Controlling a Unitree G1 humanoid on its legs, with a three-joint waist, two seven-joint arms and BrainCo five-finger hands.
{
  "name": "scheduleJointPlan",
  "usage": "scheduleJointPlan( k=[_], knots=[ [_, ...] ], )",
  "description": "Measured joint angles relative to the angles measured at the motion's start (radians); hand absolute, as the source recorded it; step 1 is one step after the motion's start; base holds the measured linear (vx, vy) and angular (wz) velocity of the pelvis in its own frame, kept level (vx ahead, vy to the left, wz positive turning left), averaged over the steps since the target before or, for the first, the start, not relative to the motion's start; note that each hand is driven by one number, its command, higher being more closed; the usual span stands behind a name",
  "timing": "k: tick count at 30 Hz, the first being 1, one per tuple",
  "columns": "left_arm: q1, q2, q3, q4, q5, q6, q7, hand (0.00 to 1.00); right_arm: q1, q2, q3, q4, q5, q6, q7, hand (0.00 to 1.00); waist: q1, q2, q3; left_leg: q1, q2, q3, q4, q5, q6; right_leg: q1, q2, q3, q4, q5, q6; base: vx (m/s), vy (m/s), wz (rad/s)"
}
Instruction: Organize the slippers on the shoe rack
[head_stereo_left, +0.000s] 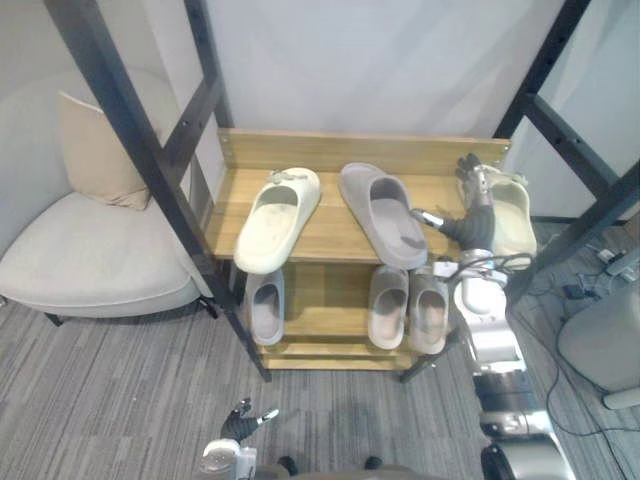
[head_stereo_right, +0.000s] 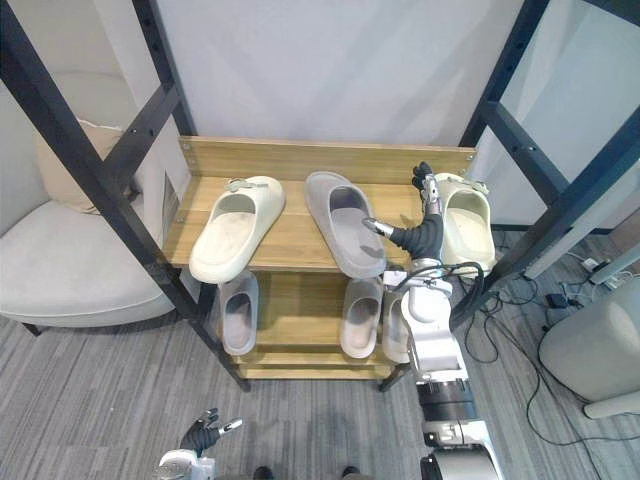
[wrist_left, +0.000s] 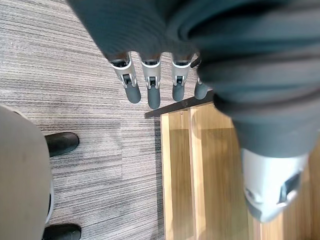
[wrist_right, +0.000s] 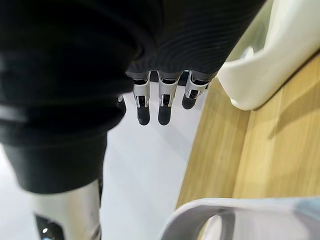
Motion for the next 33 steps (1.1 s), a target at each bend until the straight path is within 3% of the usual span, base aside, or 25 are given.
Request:
scheduleJointPlan(
  k=[9,15,16,26,33],
  knots=[
    [-0.001,0.009,0.0,-0.016,-0.019,-0.001,0.0,0.0,-0.129,-0.032,-0.036,0.193,0.003,0.019,-0.002,0.0,0.002,-0.009,0.027,-0.014,-0.003,-0.017,-0.005,0.006,0.009,-0.009,-0.002,-0.018,0.0,0.013,-0.018,-0.02,-0.006,0.05],
    [-0.01,0.011,-0.001,-0.024,-0.057,-0.003,0.0,0.0,-0.288,-0.066,-0.029,0.33,0.003,0.034,0.041,0.0,0.006,-0.005,0.062,-0.028,-0.003,-0.028,-0.023,0.035,0.005,-0.026,-0.002,-0.029,-0.001,0.013,-0.018,-0.05,-0.023,0.05],
    [-0.011,0.011,-0.001,-0.024,-0.058,-0.003,0.0,0.0,-0.311,-0.068,-0.026,0.356,0.003,0.04,0.05,1.0,0.006,-0.004,0.066,-0.029,-0.002,-0.028,-0.023,0.037,0.004,-0.026,0.0,-0.029,-0.001,0.013,-0.018,-0.08,-0.041,0.01],
    [-0.018,0.022,-0.009,-0.024,-0.106,-0.003,-0.001,0.0,-0.501,-0.111,0.041,0.581,0.045,0.067,0.136,1.0,0.013,-0.013,0.083,-0.045,0.006,-0.032,-0.028,0.049,-0.004,-0.038,0.007,-0.031,-0.003,0.014,-0.017,-0.04,-0.02,0.01],
    [-0.02,0.026,-0.009,-0.028,-0.116,-0.002,-0.002,0.0,-0.557,-0.121,0.091,0.612,0.056,0.076,0.17,1.0,0.014,-0.019,0.086,-0.054,0.012,-0.028,-0.025,0.051,-0.007,-0.035,0.014,-0.034,-0.032,0.032,-0.023,0.0,-0.002,0.0]
  ],
)
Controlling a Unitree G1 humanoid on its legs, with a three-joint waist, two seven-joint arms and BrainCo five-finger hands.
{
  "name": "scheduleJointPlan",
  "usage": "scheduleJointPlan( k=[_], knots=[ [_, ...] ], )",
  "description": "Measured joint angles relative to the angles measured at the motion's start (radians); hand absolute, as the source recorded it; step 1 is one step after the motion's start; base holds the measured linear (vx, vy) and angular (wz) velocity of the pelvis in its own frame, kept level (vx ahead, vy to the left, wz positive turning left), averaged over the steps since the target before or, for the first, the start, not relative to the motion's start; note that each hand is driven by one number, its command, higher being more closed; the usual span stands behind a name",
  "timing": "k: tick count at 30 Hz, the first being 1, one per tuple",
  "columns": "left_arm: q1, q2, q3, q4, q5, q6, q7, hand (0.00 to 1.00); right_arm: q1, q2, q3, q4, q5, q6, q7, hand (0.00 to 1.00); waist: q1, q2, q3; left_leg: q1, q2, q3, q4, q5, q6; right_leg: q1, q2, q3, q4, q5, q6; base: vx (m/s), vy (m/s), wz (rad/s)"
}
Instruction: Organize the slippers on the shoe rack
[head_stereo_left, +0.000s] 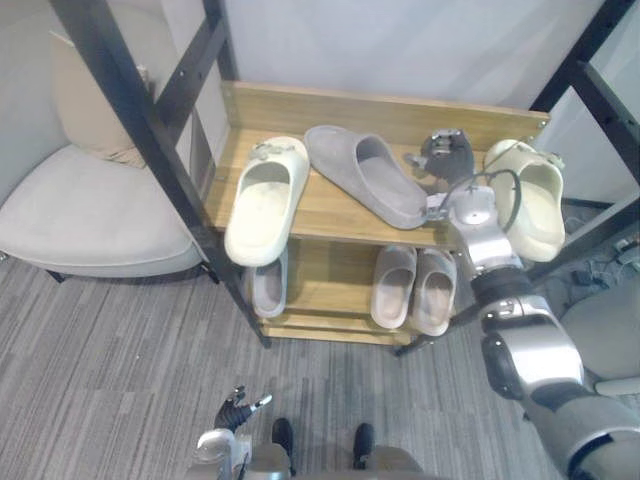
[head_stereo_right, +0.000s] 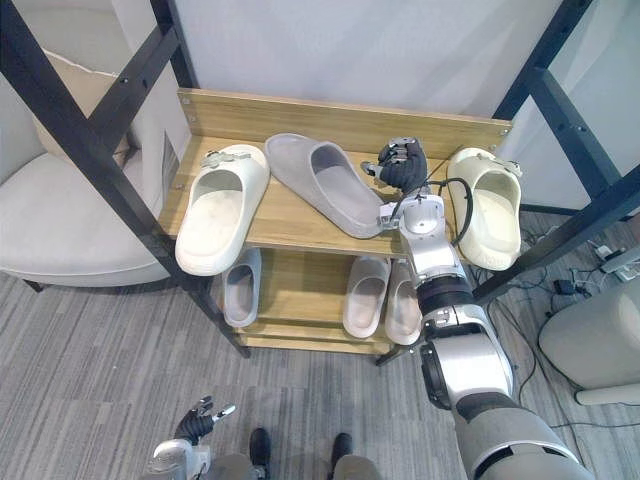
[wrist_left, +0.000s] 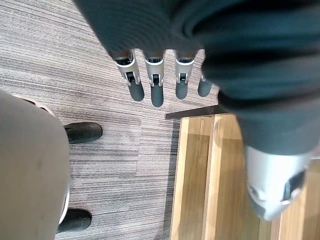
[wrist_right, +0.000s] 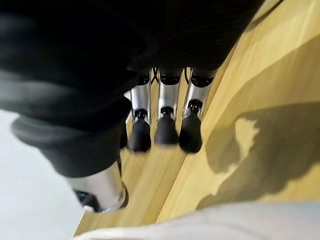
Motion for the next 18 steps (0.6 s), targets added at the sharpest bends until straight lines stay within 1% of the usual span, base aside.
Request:
scheduleJointPlan(
  k=[1,2,7,11,16,18],
  knots=[
    [0.0,0.0,0.0,0.0,0.0,0.0,0.0,0.0,-0.002,0.0,0.0,0.0,0.0,0.0,0.002,1.0,0.0,0.0,0.0,-0.001,0.0,0.0,0.0,0.0,0.0,-0.001,0.0,0.0,-0.001,0.001,0.0,0.0,0.0,0.0],
    [0.0,0.0,0.0,-0.001,0.0,0.0,0.0,0.0,-0.003,0.0,0.0,0.0,0.0,0.001,0.002,0.0,0.0,0.0,0.0,-0.001,0.001,0.0,0.0,0.001,-0.001,0.0,0.001,-0.001,-0.001,0.002,-0.001,-0.04,-0.009,0.01],
    [0.0,0.0,0.0,-0.002,-0.001,0.001,-0.001,0.0,-0.017,0.0,-0.001,-0.001,-0.019,0.004,-0.002,0.0,-0.002,-0.001,0.001,-0.001,0.003,-0.003,-0.001,0.006,-0.003,0.001,0.002,-0.012,-0.001,0.013,-0.007,-0.04,-0.005,0.02],
    [0.001,0.001,0.0,-0.002,-0.009,0.005,-0.002,0.0,-0.006,0.0,-0.016,-0.029,-0.035,0.006,-0.031,0.0,-0.007,-0.001,0.001,-0.001,0.003,-0.003,-0.003,0.01,-0.001,0.001,0.002,-0.017,0.0,0.023,-0.01,-0.05,0.003,0.01],
    [0.002,0.001,0.0,-0.002,-0.009,0.005,-0.002,0.0,0.094,0.005,-0.075,-0.239,-0.092,0.005,-0.09,0.0,-0.014,-0.001,0.001,-0.001,0.002,-0.007,-0.006,0.018,0.0,0.002,0.001,-0.019,0.001,0.026,-0.009,-0.05,-0.001,0.02],
    [0.005,0.001,0.0,-0.002,-0.01,0.005,-0.003,0.0,0.112,0.005,-0.091,-0.264,-0.098,0.005,-0.099,0.0,-0.017,-0.001,0.001,-0.001,0.002,-0.011,-0.006,0.021,-0.001,0.003,0.001,-0.021,0.001,0.026,-0.009,-0.05,-0.018,0.03]
  ],
)
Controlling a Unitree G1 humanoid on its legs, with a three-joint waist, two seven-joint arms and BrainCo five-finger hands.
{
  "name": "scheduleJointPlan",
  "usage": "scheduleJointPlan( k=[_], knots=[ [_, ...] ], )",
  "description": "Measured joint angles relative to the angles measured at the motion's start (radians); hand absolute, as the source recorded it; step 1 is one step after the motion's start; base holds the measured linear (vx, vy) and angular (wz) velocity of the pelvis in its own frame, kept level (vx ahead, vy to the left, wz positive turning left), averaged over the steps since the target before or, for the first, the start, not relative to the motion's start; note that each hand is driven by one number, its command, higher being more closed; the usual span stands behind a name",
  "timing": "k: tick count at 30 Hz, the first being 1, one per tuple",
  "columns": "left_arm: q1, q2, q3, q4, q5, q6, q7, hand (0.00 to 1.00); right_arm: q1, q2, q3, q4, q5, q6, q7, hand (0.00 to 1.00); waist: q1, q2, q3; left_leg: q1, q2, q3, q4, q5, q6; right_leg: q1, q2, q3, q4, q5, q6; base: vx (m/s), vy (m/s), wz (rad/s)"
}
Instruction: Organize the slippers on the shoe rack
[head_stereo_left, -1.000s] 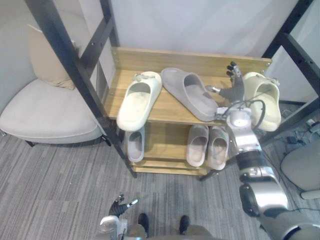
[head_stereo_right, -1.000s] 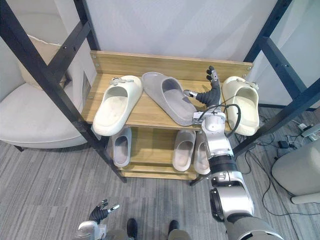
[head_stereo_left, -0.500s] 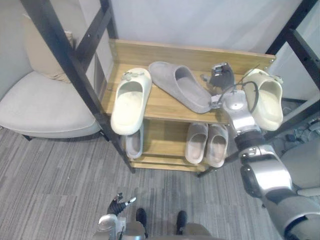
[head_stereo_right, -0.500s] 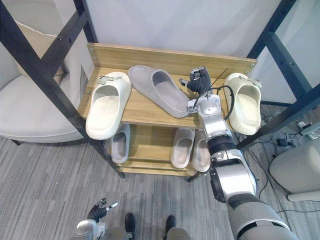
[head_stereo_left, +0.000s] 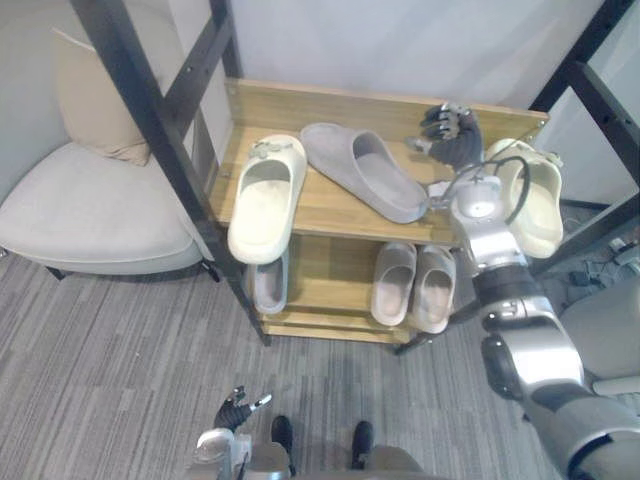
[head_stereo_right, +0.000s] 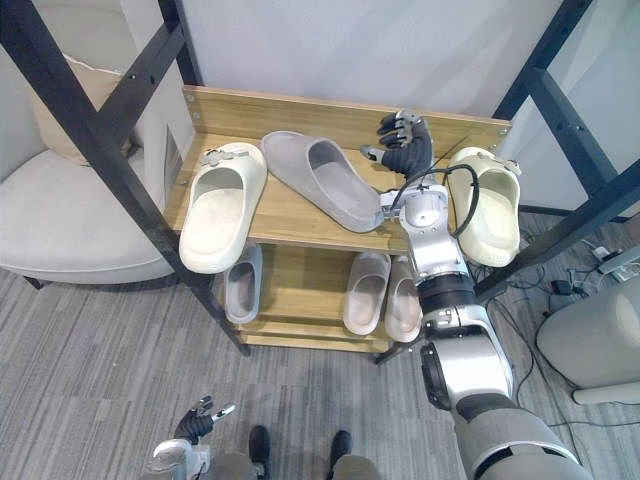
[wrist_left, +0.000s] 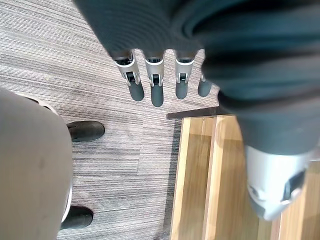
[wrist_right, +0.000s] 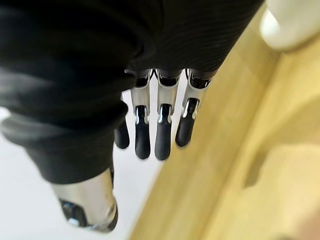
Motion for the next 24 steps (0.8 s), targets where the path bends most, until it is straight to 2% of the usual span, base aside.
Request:
scheduleJointPlan(
  k=[5,11,16,24],
  knots=[
    [0.006,0.003,0.0,0.0,0.001,0.0,-0.017,0.0,0.033,-0.011,0.002,-0.057,-0.03,-0.001,0.008,0.0,-0.014,0.0,0.0,0.0,0.004,-0.001,0.0,0.004,-0.005,-0.001,0.004,0.003,0.0,0.001,0.004,-0.05,-0.025,0.0],
    [0.006,0.004,0.0,-0.003,0.001,-0.001,-0.033,0.0,0.034,-0.069,0.02,-0.057,-0.039,-0.001,0.056,0.0,-0.012,0.0,0.0,-0.004,0.002,-0.003,0.0,0.007,-0.002,-0.003,0.0,0.006,-0.001,0.002,0.009,-0.01,-0.008,0.01],
    [0.006,0.004,0.0,-0.005,0.001,-0.002,-0.036,0.0,0.029,-0.105,0.084,-0.045,-0.039,-0.001,0.094,0.0,-0.005,-0.002,-0.001,-0.004,-0.001,-0.003,0.0,0.008,0.0,-0.003,-0.001,0.005,-0.003,0.002,0.01,0.0,0.0,0.0],
    [0.005,0.003,0.0,-0.011,-0.001,-0.007,-0.036,0.0,-0.084,-0.109,0.19,0.131,-0.042,-0.001,0.14,0.0,0.012,-0.004,-0.002,-0.006,-0.001,-0.014,0.0,0.012,0.0,0.0,-0.001,-0.009,-0.003,0.002,0.01,0.0,0.0,0.03]
  ],
)
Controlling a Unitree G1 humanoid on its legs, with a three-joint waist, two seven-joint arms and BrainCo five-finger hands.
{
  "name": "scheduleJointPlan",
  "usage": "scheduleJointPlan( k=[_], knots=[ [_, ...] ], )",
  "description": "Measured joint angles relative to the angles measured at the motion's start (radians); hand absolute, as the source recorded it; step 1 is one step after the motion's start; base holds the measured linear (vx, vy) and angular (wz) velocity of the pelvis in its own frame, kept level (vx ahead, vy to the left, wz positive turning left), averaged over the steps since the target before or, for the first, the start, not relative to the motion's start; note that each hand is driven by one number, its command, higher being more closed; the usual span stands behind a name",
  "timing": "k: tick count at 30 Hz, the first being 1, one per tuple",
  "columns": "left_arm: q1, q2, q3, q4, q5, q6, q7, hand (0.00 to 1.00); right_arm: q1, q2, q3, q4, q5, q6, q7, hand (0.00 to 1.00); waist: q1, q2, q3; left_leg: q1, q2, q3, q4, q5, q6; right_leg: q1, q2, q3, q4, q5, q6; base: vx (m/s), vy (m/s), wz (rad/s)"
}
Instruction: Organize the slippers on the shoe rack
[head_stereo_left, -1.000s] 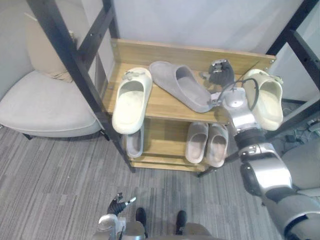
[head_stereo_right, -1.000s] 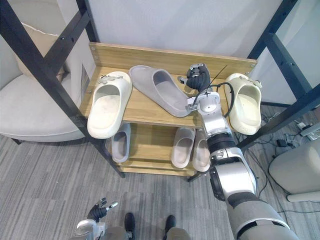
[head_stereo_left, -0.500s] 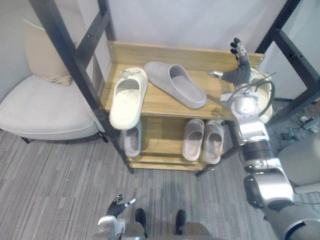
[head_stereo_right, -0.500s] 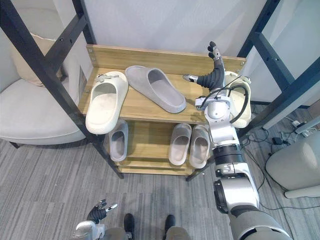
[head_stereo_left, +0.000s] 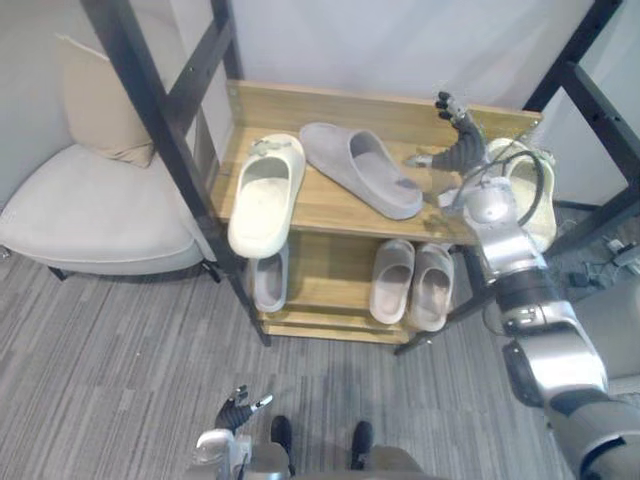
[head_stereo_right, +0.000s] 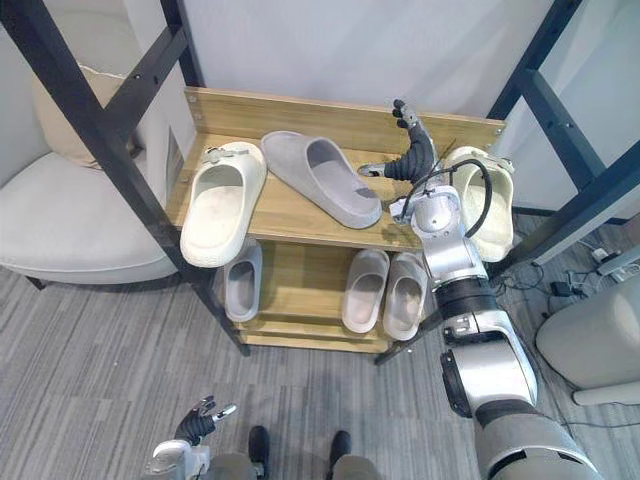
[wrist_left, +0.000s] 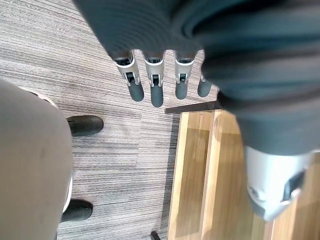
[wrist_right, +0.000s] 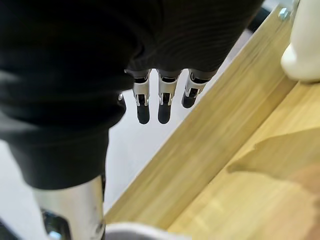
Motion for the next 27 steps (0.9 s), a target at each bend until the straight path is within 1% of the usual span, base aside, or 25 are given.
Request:
scheduleJointPlan(
  k=[4,8,9,12,15,19,24,27],
  knots=[
    [-0.002,0.0,0.0,0.0,-0.006,0.0,0.0,0.0,-0.036,0.0,0.047,0.06,-0.025,-0.001,0.006,0.0,0.006,-0.002,0.001,-0.001,0.001,-0.022,0.0,0.005,-0.002,0.011,0.0,-0.018,-0.001,0.0,0.0,-0.02,-0.019,0.16],
    [-0.016,0.004,0.001,0.0,-0.007,0.0,0.001,0.0,-0.094,0.005,0.103,0.15,-0.039,-0.002,0.027,0.0,0.028,-0.015,0.01,-0.007,0.002,-0.027,0.0,0.009,-0.002,0.009,0.0,-0.023,-0.001,-0.001,-0.001,-0.04,-0.023,0.06],
    [-0.019,0.007,0.001,0.0,-0.007,0.0,0.001,0.0,-0.1,0.006,0.11,0.158,-0.04,-0.003,0.028,1.0,0.033,-0.018,0.012,-0.012,0.002,-0.03,0.0,0.008,-0.002,0.006,0.0,-0.025,-0.001,-0.001,-0.001,-0.04,-0.021,0.1],
    [-0.029,0.009,0.001,0.0,-0.007,0.0,0.002,0.0,-0.141,0.007,0.131,0.188,-0.059,-0.005,0.027,1.0,0.043,-0.027,0.019,-0.033,0.006,-0.037,0.0,0.016,0.002,-0.011,-0.002,-0.029,-0.001,0.001,-0.001,-0.02,-0.02,0.07],
    [-0.037,0.019,-0.004,0.0,-0.009,0.002,0.002,0.0,-0.213,0.006,0.2,0.216,-0.085,-0.007,0.041,1.0,0.048,-0.041,0.026,-0.036,0.01,-0.043,0.0,0.018,0.0,-0.011,0.001,-0.037,-0.002,0.003,-0.001,0.0,-0.026,0.05],
    [-0.046,0.022,-0.02,0.001,-0.01,0.003,0.003,0.0,-0.24,0.008,0.228,0.217,-0.094,-0.008,0.037,1.0,0.059,-0.045,0.026,-0.052,0.015,-0.053,0.0,0.019,-0.002,-0.02,0.004,-0.041,-0.001,0.003,-0.001,-0.01,-0.024,0.09],
    [-0.056,0.028,-0.02,0.002,-0.028,0.004,0.004,0.0,-0.252,0.007,0.228,0.211,-0.06,-0.01,0.037,1.0,0.061,-0.056,0.032,-0.065,0.027,-0.071,0.006,0.031,-0.011,-0.024,0.015,-0.046,-0.001,0.005,-0.004,0.0,-0.021,0.12],
    [-0.056,0.028,-0.02,0.002,-0.029,0.003,0.004,0.0,-0.248,0.001,0.226,0.204,-0.023,-0.018,0.04,1.0,0.06,-0.056,0.032,-0.065,0.029,-0.068,0.005,0.032,-0.012,-0.027,0.017,-0.036,-0.001,0.006,-0.005,-0.02,-0.008,-0.05]
  ],
)
